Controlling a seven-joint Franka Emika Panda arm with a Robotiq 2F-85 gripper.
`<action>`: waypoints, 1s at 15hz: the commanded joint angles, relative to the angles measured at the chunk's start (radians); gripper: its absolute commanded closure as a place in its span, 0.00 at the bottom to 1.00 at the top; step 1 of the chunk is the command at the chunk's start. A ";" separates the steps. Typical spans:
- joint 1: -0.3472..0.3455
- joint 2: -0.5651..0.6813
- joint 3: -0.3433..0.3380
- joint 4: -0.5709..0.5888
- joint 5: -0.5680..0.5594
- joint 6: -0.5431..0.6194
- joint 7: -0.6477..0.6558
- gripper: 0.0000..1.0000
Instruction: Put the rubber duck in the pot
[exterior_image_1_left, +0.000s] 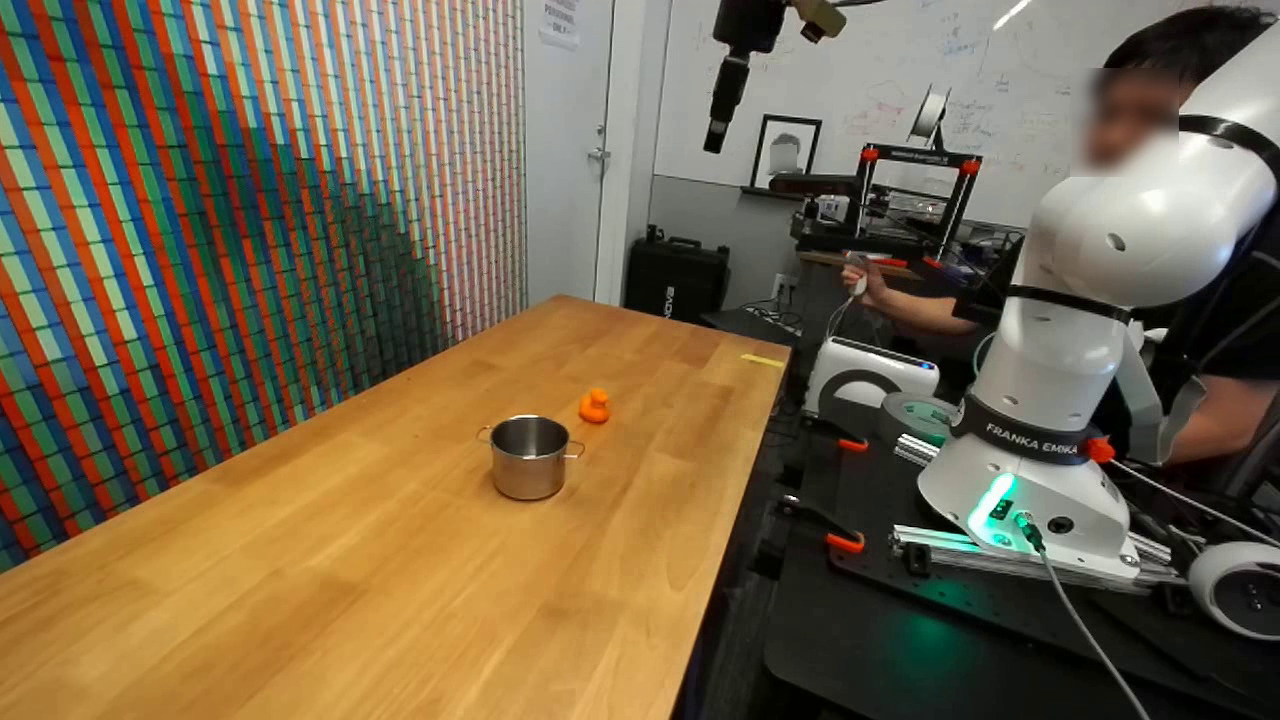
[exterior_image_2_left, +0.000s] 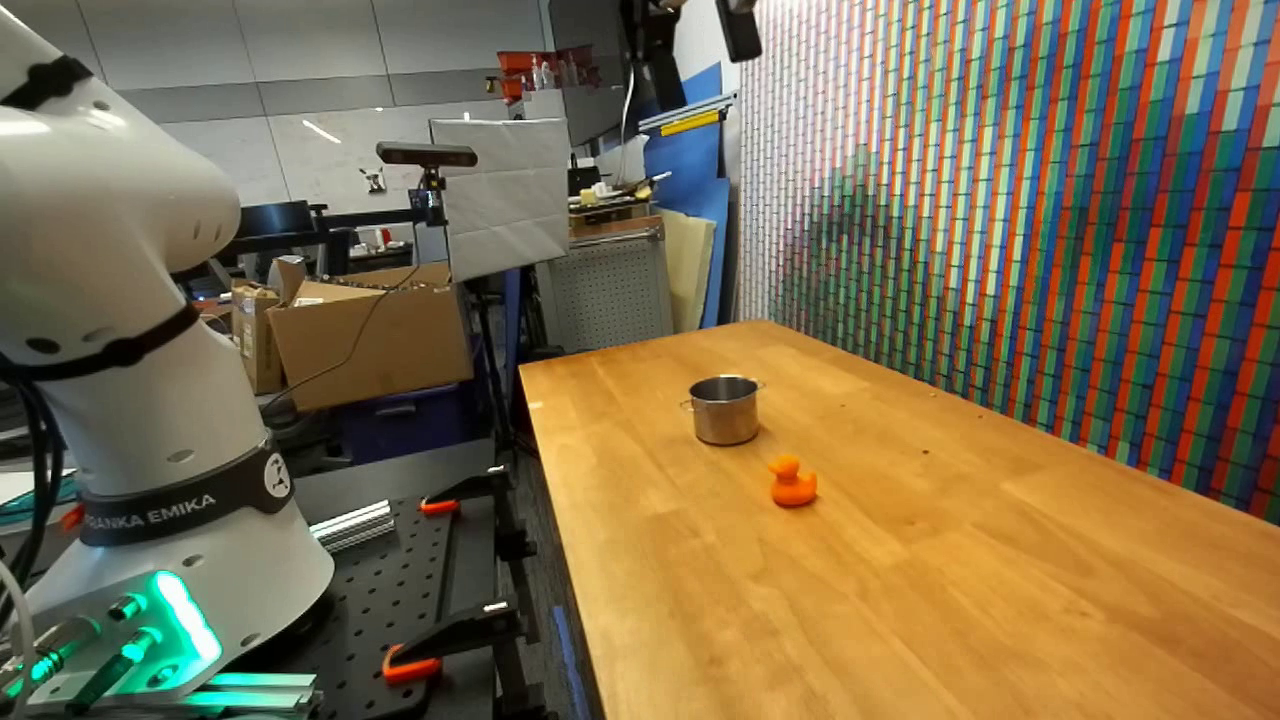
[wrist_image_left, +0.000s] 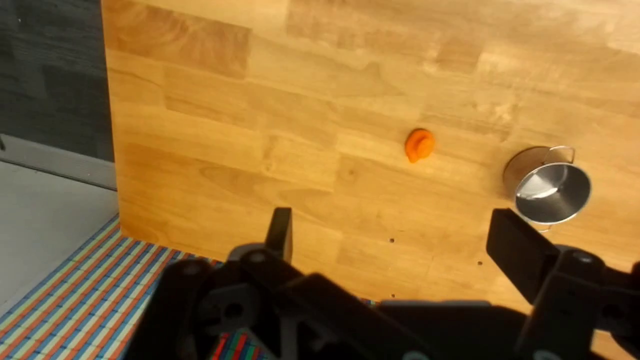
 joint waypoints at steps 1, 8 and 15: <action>-0.013 0.145 0.009 -0.010 -0.019 0.177 0.070 0.00; -0.018 0.424 0.033 -0.063 -0.006 0.453 0.242 0.00; 0.006 0.623 0.064 -0.081 -0.041 0.631 0.403 0.00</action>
